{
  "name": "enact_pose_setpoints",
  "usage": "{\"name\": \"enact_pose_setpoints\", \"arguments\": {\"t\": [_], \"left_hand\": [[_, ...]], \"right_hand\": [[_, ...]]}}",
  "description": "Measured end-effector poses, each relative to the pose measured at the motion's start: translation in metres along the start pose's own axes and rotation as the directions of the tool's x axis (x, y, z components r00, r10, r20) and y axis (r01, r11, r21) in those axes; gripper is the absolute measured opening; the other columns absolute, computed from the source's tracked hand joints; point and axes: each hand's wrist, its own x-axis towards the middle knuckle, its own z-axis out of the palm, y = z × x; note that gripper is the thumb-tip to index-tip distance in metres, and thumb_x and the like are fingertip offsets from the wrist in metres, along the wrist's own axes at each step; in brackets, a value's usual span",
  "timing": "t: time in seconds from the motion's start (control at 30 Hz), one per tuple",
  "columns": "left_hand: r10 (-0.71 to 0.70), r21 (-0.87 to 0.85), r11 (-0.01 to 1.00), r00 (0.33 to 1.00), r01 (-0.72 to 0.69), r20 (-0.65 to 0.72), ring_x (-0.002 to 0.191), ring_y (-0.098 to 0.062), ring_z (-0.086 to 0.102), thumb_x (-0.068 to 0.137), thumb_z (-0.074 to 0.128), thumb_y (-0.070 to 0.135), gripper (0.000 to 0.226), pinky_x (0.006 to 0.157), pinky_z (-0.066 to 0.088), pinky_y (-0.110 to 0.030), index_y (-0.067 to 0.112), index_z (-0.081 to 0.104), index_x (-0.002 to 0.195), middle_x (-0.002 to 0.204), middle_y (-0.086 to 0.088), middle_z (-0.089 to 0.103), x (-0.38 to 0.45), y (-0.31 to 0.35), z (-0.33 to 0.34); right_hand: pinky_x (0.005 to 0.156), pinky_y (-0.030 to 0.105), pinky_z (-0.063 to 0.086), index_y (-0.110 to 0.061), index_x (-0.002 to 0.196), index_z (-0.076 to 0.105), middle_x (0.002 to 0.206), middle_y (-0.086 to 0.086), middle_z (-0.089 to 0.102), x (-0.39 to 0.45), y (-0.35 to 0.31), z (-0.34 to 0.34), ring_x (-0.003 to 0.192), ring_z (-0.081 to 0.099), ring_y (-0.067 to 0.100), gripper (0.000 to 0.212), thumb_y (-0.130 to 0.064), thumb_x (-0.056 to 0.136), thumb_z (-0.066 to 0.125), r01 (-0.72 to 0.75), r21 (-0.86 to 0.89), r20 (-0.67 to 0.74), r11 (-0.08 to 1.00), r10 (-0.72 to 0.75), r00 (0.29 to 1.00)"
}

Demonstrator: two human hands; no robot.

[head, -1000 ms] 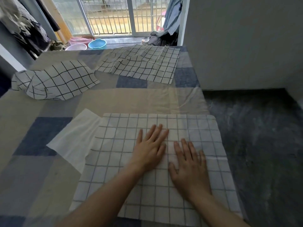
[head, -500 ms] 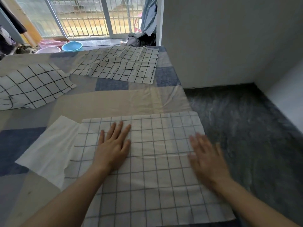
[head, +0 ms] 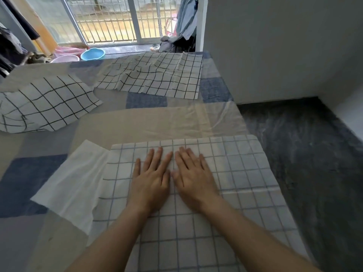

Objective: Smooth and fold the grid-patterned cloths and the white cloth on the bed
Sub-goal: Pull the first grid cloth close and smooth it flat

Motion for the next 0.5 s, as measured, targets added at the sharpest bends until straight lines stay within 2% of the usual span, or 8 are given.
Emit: {"name": "enact_pose_setpoints", "arguments": {"t": [0.13,0.27,0.33,0.4,0.43,0.5], "left_hand": [[0.004,0.002,1.0,1.0,-0.004,-0.027,0.146,-0.008,-0.017,0.092,0.002,0.048,0.059,0.12,-0.006,-0.043,0.044,-0.002,0.151,0.161,0.013,-0.009,0.0,-0.003,0.003],[0.017,-0.022,1.0,1.0,-0.017,-0.022,0.146,-0.008,-0.019,0.092,0.002,0.048,0.059,0.119,-0.008,-0.043,0.044,-0.002,0.151,0.161,0.014,-0.01,0.0,-0.003,0.002],[0.01,-0.02,1.0,1.0,-0.011,-0.016,0.146,-0.008,-0.02,0.091,0.0,0.047,0.06,0.119,-0.008,-0.043,0.043,-0.003,0.152,0.161,0.013,-0.011,-0.001,-0.003,0.001],[0.009,-0.026,1.0,1.0,-0.009,-0.016,0.146,-0.009,-0.019,0.091,0.0,0.047,0.061,0.12,-0.007,-0.043,0.042,-0.003,0.152,0.161,0.013,-0.011,-0.001,-0.002,0.0],[0.011,-0.028,1.0,1.0,-0.011,-0.016,0.146,-0.009,-0.019,0.091,0.001,0.047,0.061,0.12,-0.007,-0.044,0.042,-0.003,0.152,0.161,0.013,-0.011,-0.001,-0.002,-0.001],[0.012,-0.03,0.999,1.0,-0.012,-0.014,0.146,-0.009,-0.018,0.092,0.002,0.047,0.06,0.12,-0.006,-0.044,0.042,-0.002,0.152,0.161,0.013,-0.01,-0.001,-0.001,-0.001]], "right_hand": [[0.118,0.039,-0.003,-0.03,0.153,0.014,0.162,-0.006,0.009,0.006,0.053,-0.014,0.148,0.003,0.011,0.058,-0.044,0.097,0.02,-0.024,-0.096,0.03,0.995,0.027,0.999],[0.119,0.043,0.004,-0.027,0.153,0.013,0.162,-0.003,0.008,0.01,0.144,-0.048,0.148,0.003,0.015,0.057,-0.043,0.099,0.016,-0.231,-0.157,0.008,0.96,0.235,0.972],[0.12,0.047,0.004,-0.023,0.154,0.012,0.162,0.005,0.005,0.01,0.171,-0.064,0.148,0.004,0.023,0.058,-0.042,0.1,0.017,-0.401,-0.19,0.014,0.896,0.411,0.911],[0.119,0.051,0.004,-0.014,0.153,0.012,0.161,0.013,-0.001,0.013,0.171,-0.073,0.148,0.002,0.031,0.063,-0.042,0.097,0.017,-0.51,-0.19,-0.094,0.839,0.501,0.86],[0.119,0.051,0.005,-0.011,0.153,0.014,0.161,0.015,-0.001,0.015,0.158,-0.076,0.147,0.003,0.033,0.066,-0.043,0.095,0.016,-0.477,-0.176,-0.163,0.861,0.452,0.877],[0.119,0.048,0.005,-0.012,0.153,0.013,0.161,0.013,-0.001,0.014,0.111,-0.073,0.148,0.0,0.03,0.067,-0.044,0.094,0.015,-0.264,-0.141,-0.181,0.954,0.238,0.954]]}}
